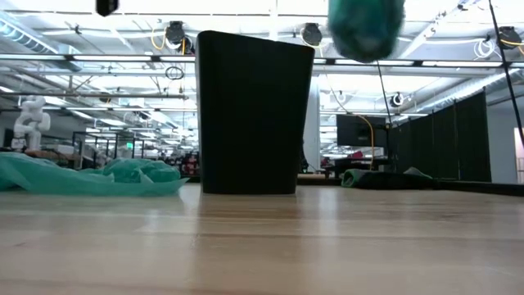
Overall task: Place trash/remove bag and relplace
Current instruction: Remove the trash bag from the trash bin
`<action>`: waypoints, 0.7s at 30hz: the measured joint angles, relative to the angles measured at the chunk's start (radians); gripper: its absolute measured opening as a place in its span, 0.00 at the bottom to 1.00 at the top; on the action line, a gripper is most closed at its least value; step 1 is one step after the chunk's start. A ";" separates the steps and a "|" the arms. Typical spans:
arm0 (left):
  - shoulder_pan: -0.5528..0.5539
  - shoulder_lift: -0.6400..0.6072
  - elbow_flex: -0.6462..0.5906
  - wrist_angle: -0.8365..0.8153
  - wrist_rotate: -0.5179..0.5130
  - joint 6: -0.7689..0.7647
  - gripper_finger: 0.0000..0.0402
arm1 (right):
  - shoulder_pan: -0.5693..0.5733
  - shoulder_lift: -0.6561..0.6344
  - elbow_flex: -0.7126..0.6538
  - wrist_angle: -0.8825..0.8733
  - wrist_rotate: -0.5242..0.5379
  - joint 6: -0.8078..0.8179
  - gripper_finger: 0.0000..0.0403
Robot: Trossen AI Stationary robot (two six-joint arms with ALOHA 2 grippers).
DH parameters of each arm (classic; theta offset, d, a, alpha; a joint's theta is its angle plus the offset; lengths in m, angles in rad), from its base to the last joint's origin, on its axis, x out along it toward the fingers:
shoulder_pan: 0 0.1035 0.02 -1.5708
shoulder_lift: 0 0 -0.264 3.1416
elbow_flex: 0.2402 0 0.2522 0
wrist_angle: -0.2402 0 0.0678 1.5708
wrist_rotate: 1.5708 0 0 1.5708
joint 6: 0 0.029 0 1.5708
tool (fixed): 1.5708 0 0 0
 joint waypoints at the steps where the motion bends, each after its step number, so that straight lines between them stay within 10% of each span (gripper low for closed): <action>1: 0.000 -0.021 -0.010 0.000 -0.008 -0.004 0.28 | 0.018 -0.008 0.000 -0.040 0.046 0.019 0.00; 13: 0.000 -0.115 -0.026 -0.144 -0.087 -0.056 0.28 | 0.230 -0.026 -0.019 -0.907 0.481 0.833 0.00; 21: 0.000 -0.114 -0.027 -0.150 -0.088 -0.053 0.28 | 0.272 -0.107 -0.338 -0.933 0.509 1.255 0.00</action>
